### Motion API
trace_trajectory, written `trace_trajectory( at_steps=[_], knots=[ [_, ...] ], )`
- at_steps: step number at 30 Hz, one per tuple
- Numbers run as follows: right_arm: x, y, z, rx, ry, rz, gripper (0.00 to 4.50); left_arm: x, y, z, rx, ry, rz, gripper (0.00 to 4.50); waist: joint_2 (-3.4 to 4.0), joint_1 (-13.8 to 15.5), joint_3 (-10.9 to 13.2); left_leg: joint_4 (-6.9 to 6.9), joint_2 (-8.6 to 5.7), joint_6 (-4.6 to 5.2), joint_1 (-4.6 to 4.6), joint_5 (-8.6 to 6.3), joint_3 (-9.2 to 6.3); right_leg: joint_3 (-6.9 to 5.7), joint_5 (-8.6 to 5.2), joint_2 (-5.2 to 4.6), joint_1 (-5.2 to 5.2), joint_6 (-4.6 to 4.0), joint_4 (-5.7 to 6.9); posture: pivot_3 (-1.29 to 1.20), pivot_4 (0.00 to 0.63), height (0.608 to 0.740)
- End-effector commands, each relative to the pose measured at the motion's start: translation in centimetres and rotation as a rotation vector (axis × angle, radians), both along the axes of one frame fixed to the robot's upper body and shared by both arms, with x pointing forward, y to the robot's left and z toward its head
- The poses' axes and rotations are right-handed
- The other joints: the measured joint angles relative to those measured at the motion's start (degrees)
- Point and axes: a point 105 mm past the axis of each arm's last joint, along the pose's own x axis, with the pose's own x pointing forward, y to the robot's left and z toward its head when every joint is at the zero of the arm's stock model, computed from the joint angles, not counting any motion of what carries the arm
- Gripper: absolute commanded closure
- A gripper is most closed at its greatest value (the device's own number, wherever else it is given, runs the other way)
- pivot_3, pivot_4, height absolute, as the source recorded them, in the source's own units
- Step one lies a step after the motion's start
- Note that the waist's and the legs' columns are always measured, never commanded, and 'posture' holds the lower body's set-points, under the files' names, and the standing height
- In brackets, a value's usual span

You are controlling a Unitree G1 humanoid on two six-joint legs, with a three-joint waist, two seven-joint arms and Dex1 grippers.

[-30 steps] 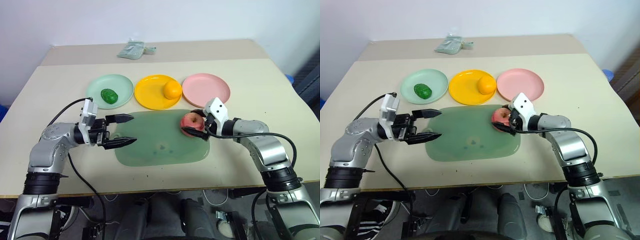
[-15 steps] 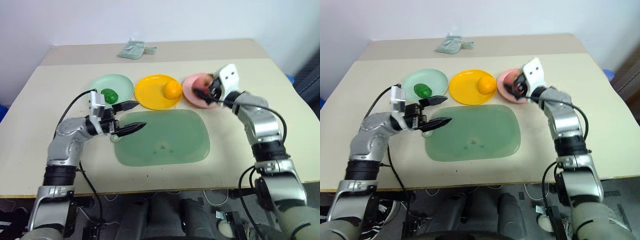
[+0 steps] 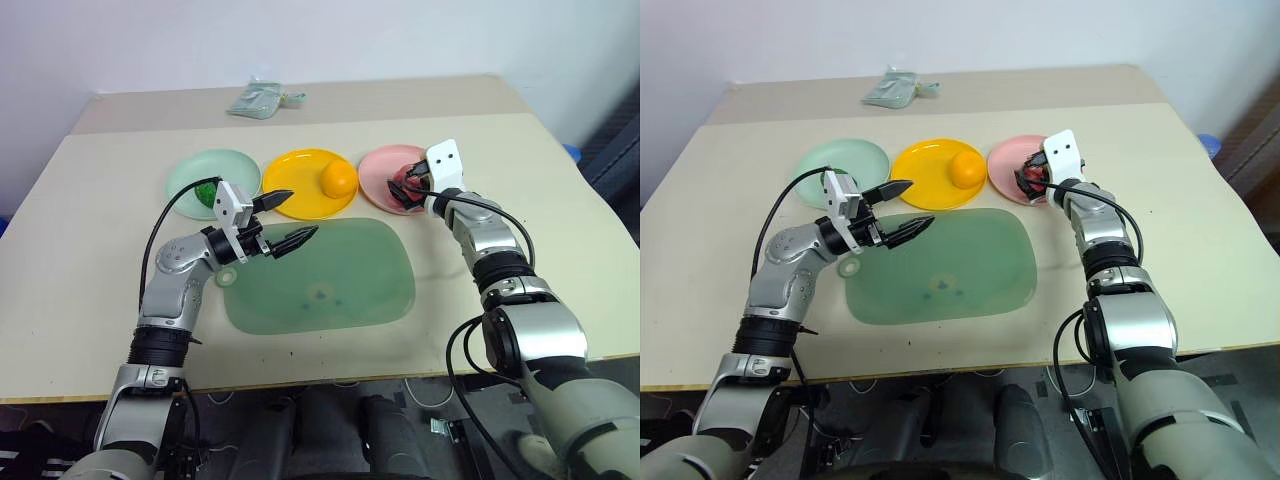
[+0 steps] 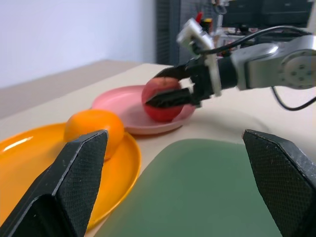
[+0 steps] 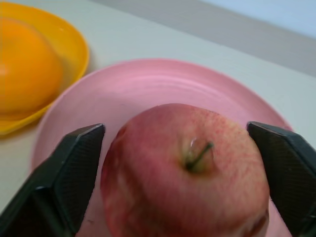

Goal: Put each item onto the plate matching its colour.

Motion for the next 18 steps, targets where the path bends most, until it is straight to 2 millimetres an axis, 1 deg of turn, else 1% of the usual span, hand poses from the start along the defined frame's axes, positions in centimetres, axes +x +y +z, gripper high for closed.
trace_trajectory(
  at_steps=[1, 3, 4, 7, 10, 12, 13, 16, 18],
  knots=[
    [0.1, 0.1, 4.6, 0.071, -0.157, 0.041, 0.04, -0.7, 0.4, 1.2, 0.005, -0.044, -0.018, 0.00, 0.00, -0.17, 0.00, -0.01, 0.00, 0.00, 0.00, 0.00, -0.01, 0.00, 0.00, 0.00, 0.00, 0.00, 0.00, 0.00, 0.150, 0.740],
    [-1.0, 0.7, 6.4, 0.151, -0.221, 0.155, 0.04, -1.2, 0.7, 1.3, 0.003, -0.027, -0.055, 0.00, 0.02, -0.23, 0.01, -0.01, 0.00, 0.00, 0.00, 0.00, -0.01, 0.00, 0.00, 0.02, 0.00, 0.00, 0.00, 0.00, 0.150, 0.740],
    [-1.7, 1.1, 6.9, 0.162, -0.249, 0.212, 0.04, -1.3, 0.9, 1.3, 0.008, -0.020, -0.066, 0.00, 0.03, -0.23, 0.01, -0.02, 0.01, 0.00, 0.00, 0.00, -0.01, 0.00, 0.00, 0.03, 0.00, 0.00, 0.00, 0.00, 0.150, 0.740],
    [-6.2, 2.9, 7.9, 0.167, -0.310, 0.473, 0.04, -2.6, 1.9, 1.0, 0.037, 0.029, -0.158, 0.00, 0.03, -0.15, 0.01, -0.03, 0.04, 0.01, 0.00, -0.01, -0.07, 0.00, -0.01, 0.07, -0.01, 0.00, 0.01, 0.00, 0.150, 0.740],
    [-11.5, 3.9, 7.4, 0.142, -0.313, 0.674, 0.04, -3.8, 3.0, 0.9, 0.038, 0.091, -0.241, 0.00, 0.04, 0.11, 0.01, -0.01, 0.03, 0.02, -0.01, -0.02, -0.10, 0.00, -0.02, 0.07, -0.01, 0.01, 0.00, 0.00, 0.150, 0.740],
    [-14.7, 4.4, 6.6, 0.143, -0.245, 0.790, 0.04, -4.3, 3.7, 0.7, 0.056, 0.143, -0.276, 0.00, 0.05, 0.16, 0.01, 0.01, 0.02, 0.02, -0.02, -0.02, -0.12, 0.00, -0.02, 0.05, 0.01, 0.01, 0.00, 0.00, 0.150, 0.740],
    [-15.5, 4.6, 6.3, 0.147, -0.219, 0.818, 0.04, -4.5, 4.0, 0.7, 0.062, 0.160, -0.286, 0.00, 0.06, 0.12, 0.02, 0.02, 0.02, 0.01, -0.01, -0.03, -0.10, 0.01, -0.02, 0.04, 0.01, 0.01, 0.00, 0.00, 0.150, 0.740],
    [-19.4, 4.6, 4.5, 0.051, -0.122, 0.934, 0.04, -5.4, 4.8, 0.5, 0.082, 0.210, -0.335, 0.00, 0.06, 0.17, 0.01, 0.05, 0.06, 0.01, 0.02, -0.03, -0.08, 0.00, -0.05, 0.04, 0.03, -0.03, 0.00, 0.00, 0.150, 0.740],
    [-20.9, 4.2, 3.9, 0.009, -0.089, 0.960, 0.04, -5.6, 5.4, 0.4, 0.082, 0.227, -0.340, 0.00, 0.05, 0.22, 0.00, 0.01, 0.08, 0.01, 0.02, -0.04, -0.08, -0.01, -0.10, 0.03, 0.03, -0.07, -0.03, 0.00, 0.150, 0.740]
  ],
)
